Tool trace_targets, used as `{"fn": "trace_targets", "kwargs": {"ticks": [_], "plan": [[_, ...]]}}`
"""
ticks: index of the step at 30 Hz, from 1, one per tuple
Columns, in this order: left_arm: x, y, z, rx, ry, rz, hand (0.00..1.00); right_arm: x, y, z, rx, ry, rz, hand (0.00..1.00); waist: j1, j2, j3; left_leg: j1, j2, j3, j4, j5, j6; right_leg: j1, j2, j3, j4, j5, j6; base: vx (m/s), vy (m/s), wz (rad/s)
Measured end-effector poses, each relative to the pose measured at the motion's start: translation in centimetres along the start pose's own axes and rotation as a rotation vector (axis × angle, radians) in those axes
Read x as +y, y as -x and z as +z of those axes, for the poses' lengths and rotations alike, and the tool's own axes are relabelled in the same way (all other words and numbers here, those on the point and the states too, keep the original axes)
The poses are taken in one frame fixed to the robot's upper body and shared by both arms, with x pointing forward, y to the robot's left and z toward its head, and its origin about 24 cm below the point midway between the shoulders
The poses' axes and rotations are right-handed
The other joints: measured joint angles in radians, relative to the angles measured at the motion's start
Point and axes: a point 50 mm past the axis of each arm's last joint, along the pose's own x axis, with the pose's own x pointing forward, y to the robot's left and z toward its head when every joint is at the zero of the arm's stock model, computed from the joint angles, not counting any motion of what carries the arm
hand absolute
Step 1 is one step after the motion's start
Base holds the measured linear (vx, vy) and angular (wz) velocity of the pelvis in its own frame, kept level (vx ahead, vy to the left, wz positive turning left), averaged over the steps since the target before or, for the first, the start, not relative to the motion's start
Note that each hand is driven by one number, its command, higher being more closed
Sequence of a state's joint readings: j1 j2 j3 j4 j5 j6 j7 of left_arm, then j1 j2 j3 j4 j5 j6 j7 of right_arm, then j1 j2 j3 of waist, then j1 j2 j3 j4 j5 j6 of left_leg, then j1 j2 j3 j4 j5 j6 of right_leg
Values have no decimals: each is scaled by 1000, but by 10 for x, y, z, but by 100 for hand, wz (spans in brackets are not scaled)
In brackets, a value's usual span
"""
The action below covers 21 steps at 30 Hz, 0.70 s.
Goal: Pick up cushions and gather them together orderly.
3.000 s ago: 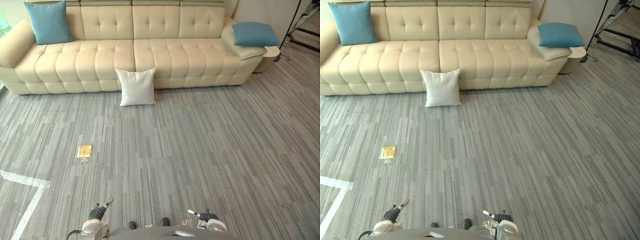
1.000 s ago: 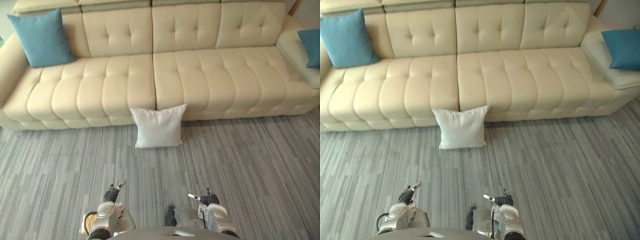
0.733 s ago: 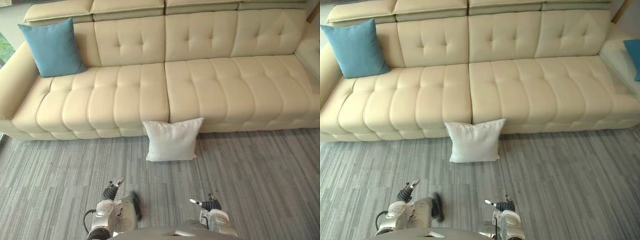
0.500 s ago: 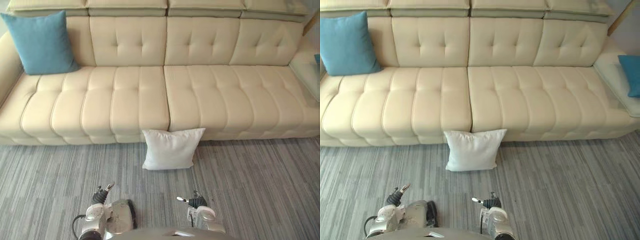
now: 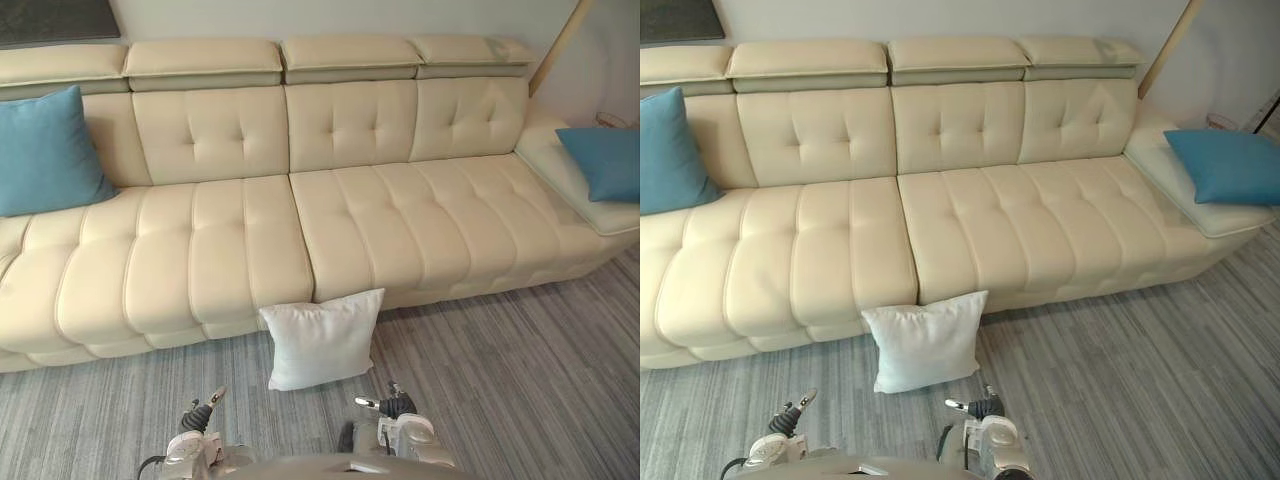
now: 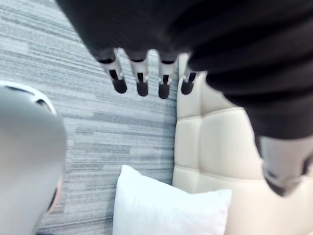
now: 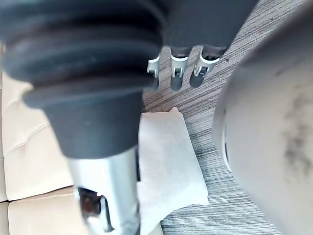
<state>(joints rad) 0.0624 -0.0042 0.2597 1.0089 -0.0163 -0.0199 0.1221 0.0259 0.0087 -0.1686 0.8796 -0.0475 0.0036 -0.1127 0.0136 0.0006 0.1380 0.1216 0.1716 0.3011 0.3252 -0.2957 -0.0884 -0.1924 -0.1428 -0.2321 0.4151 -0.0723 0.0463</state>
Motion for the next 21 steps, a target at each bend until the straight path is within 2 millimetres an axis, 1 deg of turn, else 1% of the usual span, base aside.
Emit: {"fn": "trace_targets", "kwargs": {"ticks": [2, 3, 4, 6, 7, 10, 11, 12, 13, 14, 15, 16, 17, 18, 19, 20, 21], "plan": [[-8, 1, -1, 5, 9, -17, 0, -8, -2, 4, -9, 13, -17, 0, -1, 19, 8, 23, 15, 0, -41, 1, -10, -15, 25, 1, 17, -18, -9, 159, -159, -20], [-8, 1, -1, 5, 8, -19, 0, -9, -2, 4, -11, 15, -19, 0, -1, 22, 9, 28, 14, 0, -53, 5, -17, -22, 26, 1, 26, -23, -12, 118, -139, -11], [-10, 1, 0, 5, -8, -24, 0, -10, -2, 5, -13, 16, -23, 0, -11, 15, 19, 51, 10, -5, -87, 20, -32, -19, 25, -1, 51, -58, -17, 53, -95, 1], [-8, 0, 0, 3, -13, -20, 0, -10, -2, 4, -11, 24, -23, 0, -10, 10, 19, 60, 7, -6, -98, 26, -41, -16, 19, -2, 67, -81, -18, 15, -99, 11], [-6, 0, 2, -1, -15, -15, 0, -12, -1, 1, -1, 33, -26, 0, -10, -1, 21, 69, 7, -19, -104, 26, -42, -13, 10, -13, 91, -109, -16, -34, -105, 28], [-4, -1, 2, -1, -11, -8, 0, -18, 2, -10, 28, 17, -52, 0, -13, -4, 15, 57, 31, -69, -95, 17, -51, 21, 9, -71, 92, -149, -13, -10, -103, 55], [-3, 0, 2, -3, -8, -6, 0, -18, 2, -11, 31, 12, -54, 0, -13, -4, 7, 33, 36, -85, -52, 19, -51, 25, 9, -88, 88, -168, -17, 51, -78, 51], [-2, -1, 3, -9, -4, -3, 0, -18, 2, -11, 30, 10, -53, 0, -12, -6, 9, 14, 40, -84, -11, 20, -50, 28, 8, -91, 88, -170, -19, 51, -73, 40], [-3, -1, 6, -22, 0, -3, 0, -19, 2, -12, 32, 9, -56, 0, -12, -5, 8, -41, 58, -85, 95, 23, -44, 38, 7, -105, 80, -171, -19, 48, -80, 27], [-2, -1, 7, -27, 3, -1, 0, -20, 3, -12, 33, 9, -59, 0, -12, -1, 10, -85, 78, -84, 195, 35, -25, 55, 7, -113, 74, -171, -16, 73, -87, 26], [-2, -1, 8, -31, 7, -1, 0, -21, 3, -14, 38, 2, -64, 0, -10, 2, 12, -128, 99, -77, 298, 69, 10, 87, 8, -122, 62, -172, -18, 83, -66, 17], [-2, -1, 9, -33, 11, -1, 0, -22, 3, -15, 40, 1, -65, 0, -10, 4, 13, -137, 103, -76, 322, 84, 14, 99, 8, -124, 56, -172, -19, 88, -37, 10], [-3, -1, 9, -35, 11, -3, 0, -22, 4, -16, 44, -5, -69, 0, -9, 5, 14, -142, 107, -70, 354, 114, 12, 124, 8, -125, 39, -170, -23, 108, -31, 3], [-1, 1, 5, -28, 13, 1, 0, -24, 5, -18, 50, -15, -78, 0, -6, 1, 13, -154, 117, -50, 382, 125, 8, 144, 8, -123, 10, -164, -29, 111, -22, 3], [-1, 1, 5, -28, 13, 1, 0, -26, 5, -19, 53, -23, -85, 0, -6, 6, 11, -159, 118, -46, 383, 108, 5, 148, 8, -123, 1, -161, -33, 134, 1, 2], [-3, 1, 4, -26, 16, -3, 0, -29, 5, -19, 55, -34, -96, 0, -7, 16, 11, -164, 115, -33, 365, 76, 0, 156, 7, -124, -16, -152, -31, 122, 66, 0], [-3, 1, 4, -26, 17, -4, 0, -30, 5, -19, 57, -46, -99, 0, -6, 15, 11, -178, 91, -18, 309, 34, -4, 163, -6, -124, -29, -140, -19, 102, 65, -1]]}}
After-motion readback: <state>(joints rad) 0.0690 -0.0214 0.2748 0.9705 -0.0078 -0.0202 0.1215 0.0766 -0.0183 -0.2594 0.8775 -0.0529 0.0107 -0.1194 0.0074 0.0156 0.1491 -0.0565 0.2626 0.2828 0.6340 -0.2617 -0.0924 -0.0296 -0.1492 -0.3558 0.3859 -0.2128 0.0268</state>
